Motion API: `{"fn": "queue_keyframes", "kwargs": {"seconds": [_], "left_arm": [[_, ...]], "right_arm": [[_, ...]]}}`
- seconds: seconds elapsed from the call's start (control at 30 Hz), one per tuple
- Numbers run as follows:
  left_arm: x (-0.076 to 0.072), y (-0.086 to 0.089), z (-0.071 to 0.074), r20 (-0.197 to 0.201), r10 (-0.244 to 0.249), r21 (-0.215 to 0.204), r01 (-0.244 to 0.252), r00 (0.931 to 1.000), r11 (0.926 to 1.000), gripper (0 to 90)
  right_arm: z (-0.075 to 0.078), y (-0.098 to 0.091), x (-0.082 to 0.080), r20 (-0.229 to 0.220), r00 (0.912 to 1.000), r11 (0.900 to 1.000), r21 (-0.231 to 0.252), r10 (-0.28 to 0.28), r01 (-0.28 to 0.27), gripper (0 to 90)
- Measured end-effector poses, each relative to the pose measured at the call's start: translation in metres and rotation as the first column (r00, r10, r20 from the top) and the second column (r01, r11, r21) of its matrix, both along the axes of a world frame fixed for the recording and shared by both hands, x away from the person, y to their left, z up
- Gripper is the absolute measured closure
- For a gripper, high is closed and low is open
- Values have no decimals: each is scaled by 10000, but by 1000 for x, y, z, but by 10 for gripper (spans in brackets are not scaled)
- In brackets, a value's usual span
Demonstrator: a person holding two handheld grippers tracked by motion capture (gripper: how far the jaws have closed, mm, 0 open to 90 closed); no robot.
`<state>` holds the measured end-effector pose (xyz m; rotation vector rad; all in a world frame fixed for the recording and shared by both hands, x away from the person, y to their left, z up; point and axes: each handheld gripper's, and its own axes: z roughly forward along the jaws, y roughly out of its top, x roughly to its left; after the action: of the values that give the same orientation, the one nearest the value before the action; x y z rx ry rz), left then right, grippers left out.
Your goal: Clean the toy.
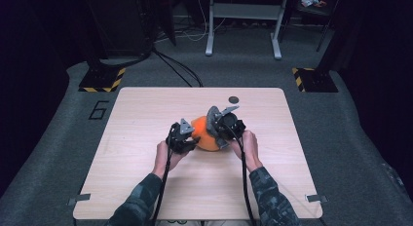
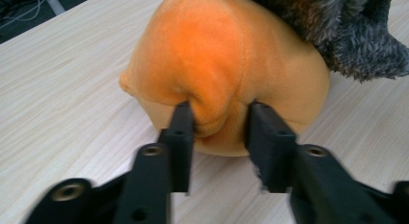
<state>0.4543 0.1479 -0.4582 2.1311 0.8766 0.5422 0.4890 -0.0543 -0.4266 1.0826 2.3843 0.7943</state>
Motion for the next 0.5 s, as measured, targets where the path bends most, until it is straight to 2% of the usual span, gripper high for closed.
{"fn": "queue_keyframes", "kwargs": {"seconds": [0.07,0.13,0.23,0.27,0.33,0.5], "left_arm": [[0,0,0,-89,117,-144,-118,9999,9998,753],[-1,1,0,-84,200,-279,-203,9998,9994,792],[-3,3,3,-280,262,-714,-281,9993,9971,810],[-3,3,3,-280,262,-714,-281,9993,9971,812],[-5,4,8,-419,242,-1029,-284,9988,9943,814],[-9,4,20,-749,225,-1796,-357,9969,9831,815]], "right_arm": [[-1,-2,0,119,9999,10000,90,10,-11,706],[0,-4,-1,77,9999,9996,256,-87,85,705],[2,-8,-4,212,9995,9988,434,-226,217,704],[5,-10,-5,378,9991,9991,393,-192,177,704],[10,-10,-9,477,9985,9989,393,-280,261,703],[27,-5,-19,868,9962,9985,544,-10,-37,703]]}}
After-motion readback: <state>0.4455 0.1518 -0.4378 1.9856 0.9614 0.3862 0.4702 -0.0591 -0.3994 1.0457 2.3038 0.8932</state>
